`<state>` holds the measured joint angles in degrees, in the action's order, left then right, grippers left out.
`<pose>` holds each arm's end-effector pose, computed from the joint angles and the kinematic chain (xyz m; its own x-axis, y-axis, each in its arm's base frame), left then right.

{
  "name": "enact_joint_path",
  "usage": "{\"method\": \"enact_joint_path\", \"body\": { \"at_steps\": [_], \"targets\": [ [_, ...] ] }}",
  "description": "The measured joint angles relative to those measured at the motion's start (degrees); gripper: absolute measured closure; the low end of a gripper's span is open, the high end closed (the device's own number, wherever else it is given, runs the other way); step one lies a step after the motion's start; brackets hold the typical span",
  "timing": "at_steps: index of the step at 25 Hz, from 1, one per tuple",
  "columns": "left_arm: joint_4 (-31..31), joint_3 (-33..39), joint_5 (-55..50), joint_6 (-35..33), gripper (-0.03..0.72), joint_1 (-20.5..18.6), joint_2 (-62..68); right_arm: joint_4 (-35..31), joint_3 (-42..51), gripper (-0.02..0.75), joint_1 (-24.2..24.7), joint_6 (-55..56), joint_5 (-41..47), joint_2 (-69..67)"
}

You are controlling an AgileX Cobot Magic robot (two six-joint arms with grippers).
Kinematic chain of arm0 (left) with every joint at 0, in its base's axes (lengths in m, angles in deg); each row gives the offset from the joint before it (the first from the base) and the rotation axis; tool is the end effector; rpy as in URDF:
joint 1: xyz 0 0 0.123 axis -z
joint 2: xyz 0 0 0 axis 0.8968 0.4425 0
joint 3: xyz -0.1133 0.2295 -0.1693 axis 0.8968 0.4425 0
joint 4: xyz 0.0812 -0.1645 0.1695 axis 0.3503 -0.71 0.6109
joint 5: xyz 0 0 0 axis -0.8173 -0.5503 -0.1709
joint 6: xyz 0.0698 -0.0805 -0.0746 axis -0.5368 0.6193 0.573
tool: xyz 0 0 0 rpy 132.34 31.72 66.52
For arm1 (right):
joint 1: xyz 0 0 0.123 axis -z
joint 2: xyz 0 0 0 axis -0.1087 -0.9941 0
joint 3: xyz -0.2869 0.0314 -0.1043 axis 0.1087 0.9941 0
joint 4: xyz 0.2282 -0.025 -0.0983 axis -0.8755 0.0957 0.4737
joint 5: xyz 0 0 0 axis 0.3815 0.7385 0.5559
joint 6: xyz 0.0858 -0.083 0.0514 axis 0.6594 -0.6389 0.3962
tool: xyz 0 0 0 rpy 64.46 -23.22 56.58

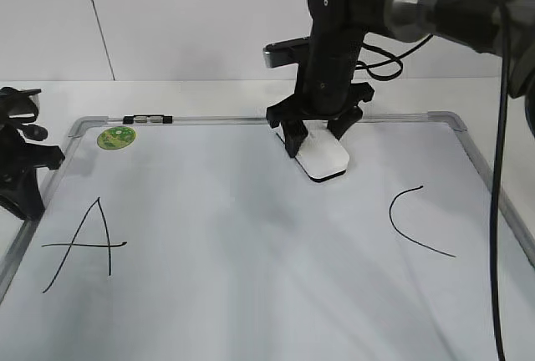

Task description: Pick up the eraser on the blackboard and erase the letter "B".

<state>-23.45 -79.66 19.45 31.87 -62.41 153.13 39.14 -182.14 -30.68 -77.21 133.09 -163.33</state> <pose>0.3664 -0.0287 0.1336 -0.9998 0.0188 -0.0039 0.0192 0.9877 -0.1549 0.4729 0.2149 0.1589 -0.9015 -0.3913 -0.1847 -0.3987 0.9171 0.0030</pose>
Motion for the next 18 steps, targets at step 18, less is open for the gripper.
{"method": "enact_joint_path", "body": {
  "at_steps": [18],
  "targets": [
    [-0.1, 0.0, 0.0, 0.0, 0.657, 0.0, 0.0, -4.6, 0.4, 0.18, -12.6, -1.0, 0.6, 0.2]
  ]
}}
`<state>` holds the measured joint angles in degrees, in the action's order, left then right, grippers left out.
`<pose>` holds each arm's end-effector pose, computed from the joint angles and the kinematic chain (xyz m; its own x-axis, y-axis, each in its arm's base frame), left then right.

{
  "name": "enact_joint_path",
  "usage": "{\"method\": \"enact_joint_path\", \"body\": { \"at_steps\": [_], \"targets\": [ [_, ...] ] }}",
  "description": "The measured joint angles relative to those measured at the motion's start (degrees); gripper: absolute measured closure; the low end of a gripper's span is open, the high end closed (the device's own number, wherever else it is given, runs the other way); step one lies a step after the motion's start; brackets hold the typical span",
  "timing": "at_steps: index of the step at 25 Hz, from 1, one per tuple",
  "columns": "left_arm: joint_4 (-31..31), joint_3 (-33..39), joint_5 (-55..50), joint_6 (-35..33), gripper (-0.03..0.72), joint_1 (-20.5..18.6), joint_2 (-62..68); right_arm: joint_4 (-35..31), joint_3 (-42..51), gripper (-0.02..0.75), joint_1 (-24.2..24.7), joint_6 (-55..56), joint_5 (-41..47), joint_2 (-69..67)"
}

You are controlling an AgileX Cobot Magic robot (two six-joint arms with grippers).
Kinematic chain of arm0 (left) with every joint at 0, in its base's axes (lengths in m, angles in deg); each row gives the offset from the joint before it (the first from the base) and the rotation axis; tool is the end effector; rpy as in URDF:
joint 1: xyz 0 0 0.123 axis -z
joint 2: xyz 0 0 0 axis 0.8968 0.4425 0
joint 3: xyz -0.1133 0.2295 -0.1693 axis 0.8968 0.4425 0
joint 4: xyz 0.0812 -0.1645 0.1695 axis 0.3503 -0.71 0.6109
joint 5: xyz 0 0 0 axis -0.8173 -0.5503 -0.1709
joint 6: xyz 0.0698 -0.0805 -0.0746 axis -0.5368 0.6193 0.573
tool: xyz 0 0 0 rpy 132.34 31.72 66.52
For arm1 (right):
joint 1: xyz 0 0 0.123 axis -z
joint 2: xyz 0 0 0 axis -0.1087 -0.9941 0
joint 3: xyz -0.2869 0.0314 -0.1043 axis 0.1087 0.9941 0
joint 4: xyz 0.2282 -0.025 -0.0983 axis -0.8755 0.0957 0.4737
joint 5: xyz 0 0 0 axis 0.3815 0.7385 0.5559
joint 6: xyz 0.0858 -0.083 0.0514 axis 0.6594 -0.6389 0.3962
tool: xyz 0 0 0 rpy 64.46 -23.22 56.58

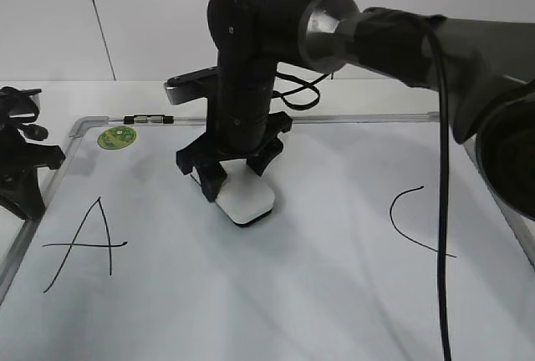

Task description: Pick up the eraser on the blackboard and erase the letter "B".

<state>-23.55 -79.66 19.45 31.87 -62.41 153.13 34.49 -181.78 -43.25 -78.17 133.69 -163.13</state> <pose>0.3664 -0.0289 0.1336 -0.9998 0.0178 -0.0039 0.0182 0.9875 -0.1563 0.4070 0.3192 0.1592 -0.8028 -0.5713 -0.1706 -0.5892 0.8040 0.0799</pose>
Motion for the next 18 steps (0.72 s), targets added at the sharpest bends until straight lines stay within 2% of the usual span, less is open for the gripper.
{"method": "enact_joint_path", "body": {
  "at_steps": [5, 11, 18],
  "targets": [
    [0.0, 0.0, 0.0, 0.0, 0.657, 0.0, 0.0, 5.9, 0.0, 0.18, 2.7, 1.0, 0.0, -0.1],
    [-0.1, 0.0, 0.0, 0.0, 0.657, 0.0, 0.0, 6.9, 0.0, 0.18, 8.9, 2.5, -0.1, -0.1],
    [-0.1, 0.0, 0.0, 0.0, 0.657, 0.0, 0.0, 6.1, 0.3, 0.18, 9.5, 2.6, 0.1, 3.8]
  ]
}}
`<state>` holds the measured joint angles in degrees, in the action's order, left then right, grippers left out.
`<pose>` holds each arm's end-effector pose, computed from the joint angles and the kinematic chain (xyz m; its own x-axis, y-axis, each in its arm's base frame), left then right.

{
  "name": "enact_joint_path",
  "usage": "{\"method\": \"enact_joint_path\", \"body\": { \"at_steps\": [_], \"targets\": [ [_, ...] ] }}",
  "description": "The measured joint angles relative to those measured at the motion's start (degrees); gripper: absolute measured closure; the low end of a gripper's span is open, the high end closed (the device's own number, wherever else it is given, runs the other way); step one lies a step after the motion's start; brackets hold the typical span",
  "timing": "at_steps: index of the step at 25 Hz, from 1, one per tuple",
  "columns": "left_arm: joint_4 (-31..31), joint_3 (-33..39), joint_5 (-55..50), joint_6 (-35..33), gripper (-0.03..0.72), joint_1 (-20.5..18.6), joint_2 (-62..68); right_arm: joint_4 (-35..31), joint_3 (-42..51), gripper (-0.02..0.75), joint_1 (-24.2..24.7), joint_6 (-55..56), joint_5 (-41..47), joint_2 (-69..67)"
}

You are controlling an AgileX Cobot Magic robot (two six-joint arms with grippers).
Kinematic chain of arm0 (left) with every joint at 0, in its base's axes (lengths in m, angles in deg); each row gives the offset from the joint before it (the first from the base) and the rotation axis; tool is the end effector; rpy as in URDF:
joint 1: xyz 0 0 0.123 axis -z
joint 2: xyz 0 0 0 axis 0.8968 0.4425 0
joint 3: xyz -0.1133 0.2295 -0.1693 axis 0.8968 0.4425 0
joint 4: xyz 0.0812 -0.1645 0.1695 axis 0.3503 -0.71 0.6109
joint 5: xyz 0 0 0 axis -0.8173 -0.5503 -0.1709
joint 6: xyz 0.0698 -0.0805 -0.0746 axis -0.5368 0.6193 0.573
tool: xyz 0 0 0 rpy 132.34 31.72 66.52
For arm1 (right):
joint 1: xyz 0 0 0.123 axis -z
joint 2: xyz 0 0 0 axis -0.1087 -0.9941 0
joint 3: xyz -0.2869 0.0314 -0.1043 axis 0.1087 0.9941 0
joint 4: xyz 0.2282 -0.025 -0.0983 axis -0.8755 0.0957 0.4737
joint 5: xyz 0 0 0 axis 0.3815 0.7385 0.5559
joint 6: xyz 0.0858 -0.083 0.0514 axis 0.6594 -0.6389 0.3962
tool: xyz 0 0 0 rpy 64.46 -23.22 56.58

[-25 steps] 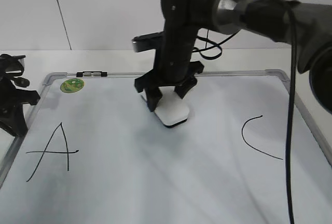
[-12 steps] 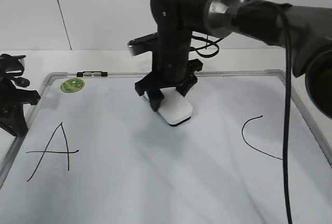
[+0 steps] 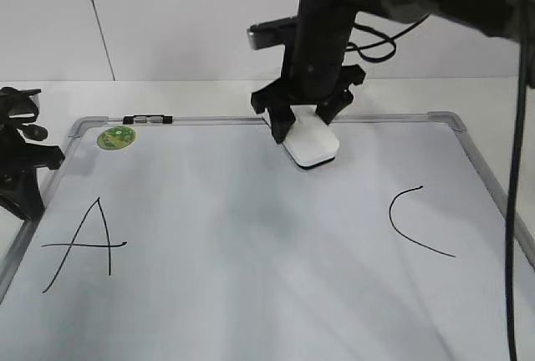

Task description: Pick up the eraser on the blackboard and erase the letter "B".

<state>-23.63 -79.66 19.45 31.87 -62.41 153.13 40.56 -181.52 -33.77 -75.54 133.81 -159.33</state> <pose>0.3664 -0.0290 0.1336 -0.9998 0.0170 -0.0039 0.0174 0.9874 -0.1574 0.4561 0.2343 0.1917 -0.8795 -0.4160 -0.2310 -0.4245 0.9053 -0.0141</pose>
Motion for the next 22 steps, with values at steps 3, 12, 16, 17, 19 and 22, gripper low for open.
{"method": "enact_joint_path", "body": {
  "at_steps": [3, 12, 16, 17, 19, 22],
  "targets": [
    [0.0, 0.0, 0.0, 0.0, 0.657, 0.0, 0.0, -0.4, 0.0, 0.18, 0.4, 0.0, 0.0, 3.5],
    [0.0, 0.0, 0.1, 0.0, 0.657, 0.0, 0.0, -0.7, 5.4, 0.18, 6.1, 0.7, 0.4, 13.8],
    [-0.1, 0.0, 0.1, 0.0, 0.657, 0.0, 0.0, -0.7, 15.9, 0.18, 10.2, 0.8, 0.4, 22.7],
    [-0.1, 0.0, 0.1, 0.0, 0.657, 0.0, 0.0, -0.7, 18.7, 0.18, 11.4, 0.8, 0.4, 25.1],
    [-0.1, 0.0, 0.1, 0.0, 0.657, 0.0, 0.0, -0.6, 23.5, 0.18, 13.9, 0.8, 0.6, 29.0],
    [-0.1, 0.0, 0.1, 0.0, 0.657, 0.0, 0.0, -0.6, 28.8, 0.18, 17.8, 0.9, 0.8, 33.6]
  ]
}}
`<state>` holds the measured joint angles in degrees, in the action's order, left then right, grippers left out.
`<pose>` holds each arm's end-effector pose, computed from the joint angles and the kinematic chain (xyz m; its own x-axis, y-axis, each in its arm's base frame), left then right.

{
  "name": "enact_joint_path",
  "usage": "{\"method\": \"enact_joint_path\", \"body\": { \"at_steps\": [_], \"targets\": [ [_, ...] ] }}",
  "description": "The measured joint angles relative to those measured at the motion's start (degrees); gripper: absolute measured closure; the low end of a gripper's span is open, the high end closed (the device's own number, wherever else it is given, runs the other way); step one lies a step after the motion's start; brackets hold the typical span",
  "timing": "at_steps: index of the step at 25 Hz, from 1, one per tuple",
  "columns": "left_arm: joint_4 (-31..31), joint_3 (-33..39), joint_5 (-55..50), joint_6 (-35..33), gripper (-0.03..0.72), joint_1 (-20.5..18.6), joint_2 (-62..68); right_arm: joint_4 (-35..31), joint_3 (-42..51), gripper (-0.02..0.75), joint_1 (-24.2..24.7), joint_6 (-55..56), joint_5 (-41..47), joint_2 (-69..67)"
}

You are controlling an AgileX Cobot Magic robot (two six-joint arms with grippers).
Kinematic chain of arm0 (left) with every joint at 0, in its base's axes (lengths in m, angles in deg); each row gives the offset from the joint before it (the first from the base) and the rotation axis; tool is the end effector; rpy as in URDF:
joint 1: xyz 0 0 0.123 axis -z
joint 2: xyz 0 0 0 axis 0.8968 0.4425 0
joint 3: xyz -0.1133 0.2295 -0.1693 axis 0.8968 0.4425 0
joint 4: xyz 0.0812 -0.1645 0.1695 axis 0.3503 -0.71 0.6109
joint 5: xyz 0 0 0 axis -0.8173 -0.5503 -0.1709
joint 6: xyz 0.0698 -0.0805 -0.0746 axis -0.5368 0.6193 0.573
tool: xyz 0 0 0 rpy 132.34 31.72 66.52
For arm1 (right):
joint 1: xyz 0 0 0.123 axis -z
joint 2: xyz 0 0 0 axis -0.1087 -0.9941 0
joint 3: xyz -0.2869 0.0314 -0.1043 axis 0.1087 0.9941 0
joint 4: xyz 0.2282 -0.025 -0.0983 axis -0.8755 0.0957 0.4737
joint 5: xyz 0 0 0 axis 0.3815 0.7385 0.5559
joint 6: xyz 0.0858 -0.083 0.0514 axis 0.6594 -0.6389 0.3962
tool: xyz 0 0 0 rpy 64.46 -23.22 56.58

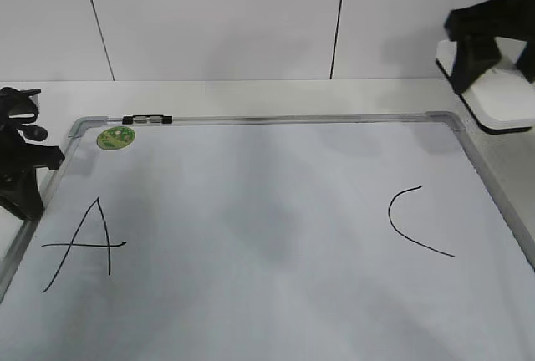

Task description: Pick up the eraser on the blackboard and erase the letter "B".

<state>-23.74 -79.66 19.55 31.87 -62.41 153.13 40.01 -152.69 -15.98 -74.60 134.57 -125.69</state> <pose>0.3667 -0.0292 0.1336 -0.9999 0.0156 -0.0056 0.0162 0.9872 -0.1588 0.3665 0.0610 0.3108 -0.9486 -0.1046 -0.2987 -0.1107 0.9939 0.0034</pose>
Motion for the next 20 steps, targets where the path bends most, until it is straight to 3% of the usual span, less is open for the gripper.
{"method": "enact_joint_path", "body": {
  "at_steps": [5, 14, 20],
  "targets": [
    [0.0, 0.0, 0.0, 0.0, 0.657, 0.0, 0.0, 0.4, 4.0, 0.18, 4.1, 0.0, 0.0, 1.3],
    [-0.1, 0.0, 0.0, 0.0, 0.657, 0.0, 0.0, -3.3, 14.6, 0.18, 4.2, -2.0, -0.5, 1.4],
    [-0.2, 0.0, 0.0, 0.0, 0.657, 0.0, 0.0, -3.4, 19.5, 0.18, 4.2, -2.8, -7.4, 1.4]
  ]
}}
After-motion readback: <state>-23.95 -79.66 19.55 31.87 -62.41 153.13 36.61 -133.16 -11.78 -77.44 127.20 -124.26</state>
